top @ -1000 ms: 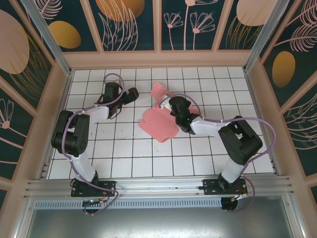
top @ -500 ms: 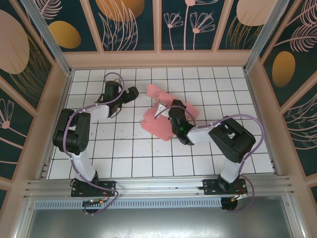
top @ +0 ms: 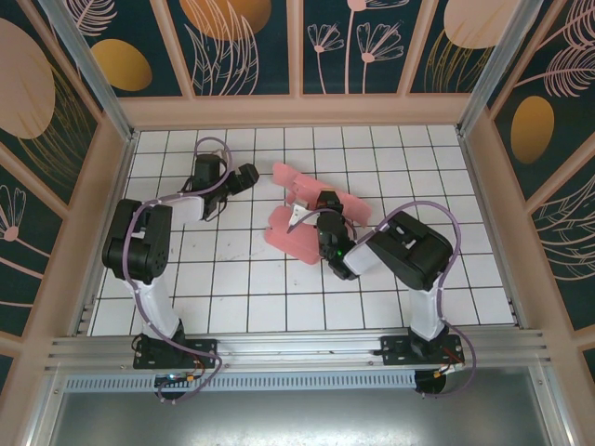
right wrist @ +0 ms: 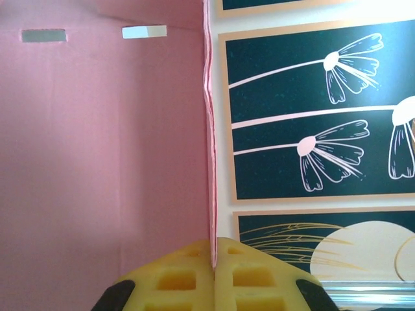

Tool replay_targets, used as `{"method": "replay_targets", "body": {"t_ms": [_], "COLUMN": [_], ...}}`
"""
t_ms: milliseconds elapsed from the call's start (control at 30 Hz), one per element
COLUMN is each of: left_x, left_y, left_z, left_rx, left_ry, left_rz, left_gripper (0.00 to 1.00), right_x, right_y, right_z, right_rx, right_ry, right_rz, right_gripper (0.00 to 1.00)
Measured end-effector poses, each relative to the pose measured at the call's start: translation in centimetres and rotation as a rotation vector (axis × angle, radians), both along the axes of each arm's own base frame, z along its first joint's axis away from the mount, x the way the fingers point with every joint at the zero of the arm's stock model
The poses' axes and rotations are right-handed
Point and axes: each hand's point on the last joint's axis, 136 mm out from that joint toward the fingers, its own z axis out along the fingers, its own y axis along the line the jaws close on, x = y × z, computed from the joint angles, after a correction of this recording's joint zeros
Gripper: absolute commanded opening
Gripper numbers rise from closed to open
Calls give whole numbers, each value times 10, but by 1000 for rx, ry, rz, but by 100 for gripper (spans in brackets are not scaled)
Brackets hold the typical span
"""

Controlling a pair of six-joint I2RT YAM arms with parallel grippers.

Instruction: Fold the paper box

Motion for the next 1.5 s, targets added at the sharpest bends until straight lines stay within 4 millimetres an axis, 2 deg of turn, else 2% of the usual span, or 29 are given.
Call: {"method": "replay_targets", "body": {"t_ms": [100, 233, 433, 600, 733, 833, 1000, 1200, 1500], "left_x": [4, 19, 59, 97, 105, 94, 74, 29, -2], "left_y": [-3, -10, -24, -36, -52, -62, -83, -93, -111], "left_z": [-3, 6, 19, 12, 4, -5, -7, -30, -19], "left_rx": [-8, -25, -36, 2, 20, 40, 6, -39, -68], "left_ry": [3, -24, -76, -84, -79, -60, -68, -14, -50], "left_rz": [-11, -30, -69, -124, -242, -338, -475, -579, -666], "left_gripper": [99, 98, 91, 78, 75, 75, 73, 73, 73], "right_x": [0, 0, 0, 0, 0, 0, -1, 0, 1], "right_y": [-1, -2, -3, -3, -4, -4, -5, -5, -5], "right_z": [-5, -8, -8, -8, -8, -10, -14, -15, -15], "right_rx": [-15, -20, -18, -13, 4, 22, 37, 54, 70], "right_ry": [-2, 1, -1, -1, 0, 6, 23, 29, 33], "right_rz": [-5, -11, -11, -15, -18, -23, -27, -29, -36], "right_gripper": [0, 0, 0, 0, 0, 0, 0, 0, 0]}}
